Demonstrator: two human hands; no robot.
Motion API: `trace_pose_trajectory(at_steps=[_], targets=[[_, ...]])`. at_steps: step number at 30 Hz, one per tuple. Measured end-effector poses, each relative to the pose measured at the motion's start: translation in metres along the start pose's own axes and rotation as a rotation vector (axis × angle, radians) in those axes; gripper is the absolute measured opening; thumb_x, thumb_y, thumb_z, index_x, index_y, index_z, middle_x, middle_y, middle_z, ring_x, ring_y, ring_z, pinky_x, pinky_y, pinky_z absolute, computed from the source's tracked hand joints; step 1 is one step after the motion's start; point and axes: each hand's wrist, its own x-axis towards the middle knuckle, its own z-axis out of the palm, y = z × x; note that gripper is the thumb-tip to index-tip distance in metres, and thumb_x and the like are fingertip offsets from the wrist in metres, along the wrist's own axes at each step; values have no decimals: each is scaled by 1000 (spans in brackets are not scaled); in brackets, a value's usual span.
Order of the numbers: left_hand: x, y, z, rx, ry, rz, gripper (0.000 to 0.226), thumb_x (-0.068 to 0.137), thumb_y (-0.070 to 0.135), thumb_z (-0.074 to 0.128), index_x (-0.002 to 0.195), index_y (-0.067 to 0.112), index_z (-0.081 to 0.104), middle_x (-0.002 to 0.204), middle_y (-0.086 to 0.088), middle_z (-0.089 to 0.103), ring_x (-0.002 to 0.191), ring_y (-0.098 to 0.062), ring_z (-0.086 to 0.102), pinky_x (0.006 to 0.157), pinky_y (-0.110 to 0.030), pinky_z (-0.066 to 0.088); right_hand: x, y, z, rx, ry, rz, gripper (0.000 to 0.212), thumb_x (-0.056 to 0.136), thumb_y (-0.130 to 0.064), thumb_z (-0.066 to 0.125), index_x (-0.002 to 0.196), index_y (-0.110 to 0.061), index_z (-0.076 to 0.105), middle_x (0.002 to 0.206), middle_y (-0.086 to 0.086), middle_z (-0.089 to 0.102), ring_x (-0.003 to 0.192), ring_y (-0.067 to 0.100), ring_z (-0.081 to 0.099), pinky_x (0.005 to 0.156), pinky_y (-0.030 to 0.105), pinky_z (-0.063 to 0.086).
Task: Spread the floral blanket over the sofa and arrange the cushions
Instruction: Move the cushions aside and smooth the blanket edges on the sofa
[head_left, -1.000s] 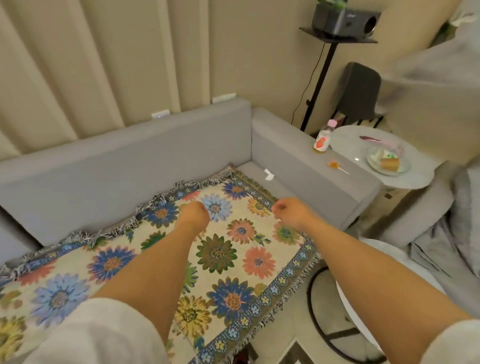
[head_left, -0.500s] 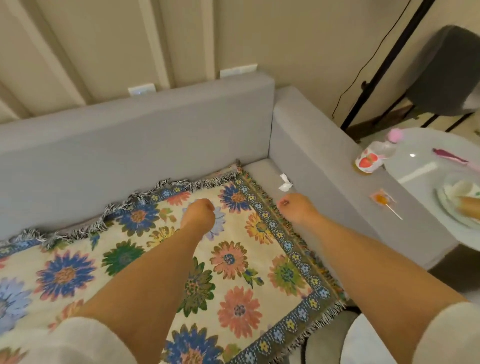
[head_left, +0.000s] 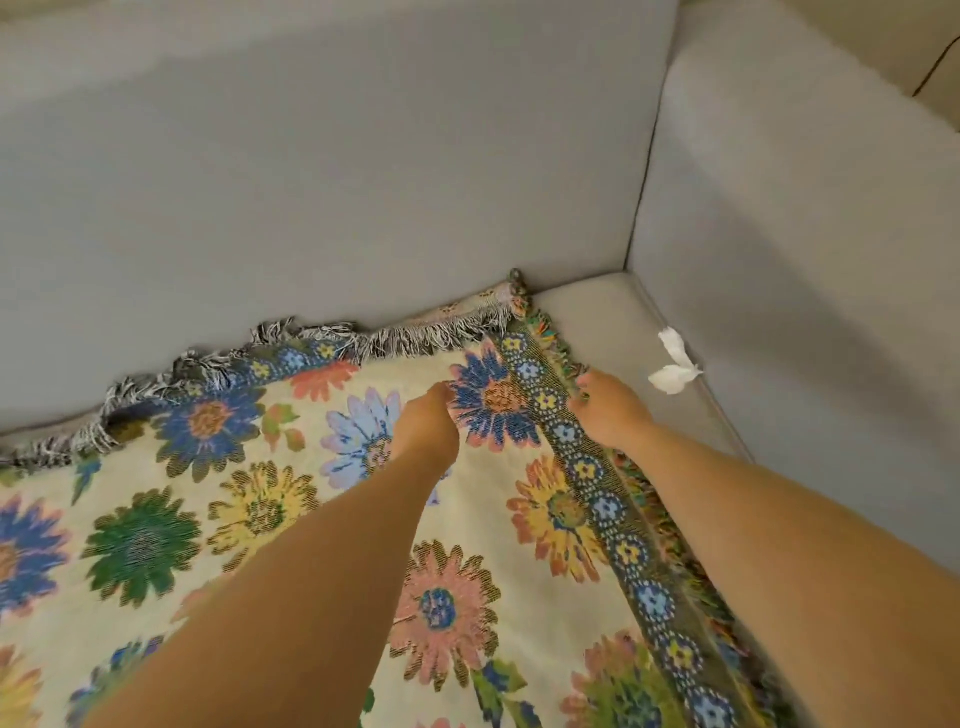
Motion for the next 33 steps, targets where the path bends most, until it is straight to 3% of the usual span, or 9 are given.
trace_pose_trajectory(at_steps=[5, 8, 14, 19, 22, 25, 28, 31, 33], targets=[[41, -20, 29, 74, 50, -9, 73, 83, -23, 33, 145, 15, 29, 142, -17, 45, 119, -35, 53, 85, -38, 49, 52, 12, 42, -32, 112, 67, 59, 95, -36, 48, 138, 0, 33, 135, 21, 46, 122, 37, 48, 101, 42, 41], [68, -30, 53, 130, 43, 23, 84, 80, -26, 32, 149, 21, 22, 159, -10, 18, 141, -33, 30, 107, -44, 42, 73, 13, 52, -110, 186, 86, 39, 96, -29, 48, 123, -1, 48, 120, 21, 58, 110, 37, 56, 91, 41, 46], [74, -15, 89, 199, -68, 95, 86, 84, -24, 26, 151, 29, 14, 161, -7, -6, 149, -30, 0, 115, -45, 32, 68, 45, 33, -447, 253, 129, 22, 88, -8, 48, 107, -7, 59, 108, 16, 67, 105, 33, 61, 91, 37, 42], [68, -7, 91, 272, -143, 152, 83, 89, -19, 30, 151, 33, 8, 161, -1, -9, 148, -32, -6, 113, -48, 35, 59, 45, 17, -460, 42, 171, 25, 90, -12, 46, 110, -7, 60, 117, 13, 64, 110, 31, 59, 87, 34, 43], [67, -6, 80, 318, -164, 196, 76, 91, -15, 33, 151, 29, 15, 161, -5, 4, 148, -34, 8, 115, -47, 30, 61, 43, 16, -369, 55, 175, 28, 89, -17, 51, 115, -8, 56, 119, 13, 62, 111, 32, 58, 86, 35, 45], [83, 10, 66, 213, 5, 188, 81, 83, -23, 35, 149, 24, 23, 157, -9, 22, 137, -32, 35, 109, -43, 42, 81, 40, 13, -105, 146, 63, 47, 89, -24, 57, 132, -12, 38, 128, 17, 52, 117, 36, 52, 93, 42, 46], [106, 21, 54, 139, 33, 153, 94, 78, -27, 37, 150, 30, 17, 161, -6, 7, 131, -34, 44, 89, -34, 56, 106, 25, 15, 122, 90, -75, 60, 90, -21, 59, 143, -26, 30, 139, 17, 43, 122, 35, 49, 104, 40, 41], [127, 16, 48, 123, -39, 102, 95, 80, -24, 39, 151, 31, 9, 161, -8, 3, 121, -34, 54, 53, -20, 48, 114, 18, 30, -42, 97, -172, 47, 91, -9, 53, 137, -20, 47, 145, 11, 40, 125, 32, 46, 107, 38, 39], [140, 23, 38, 93, -39, 125, 98, 80, -25, 37, 151, 33, 3, 161, -7, -1, 109, -30, 58, 45, -18, 37, 113, 23, 30, -182, 221, -222, 50, 91, -2, 47, 138, -17, 46, 142, 7, 45, 124, 32, 45, 103, 40, 41]])
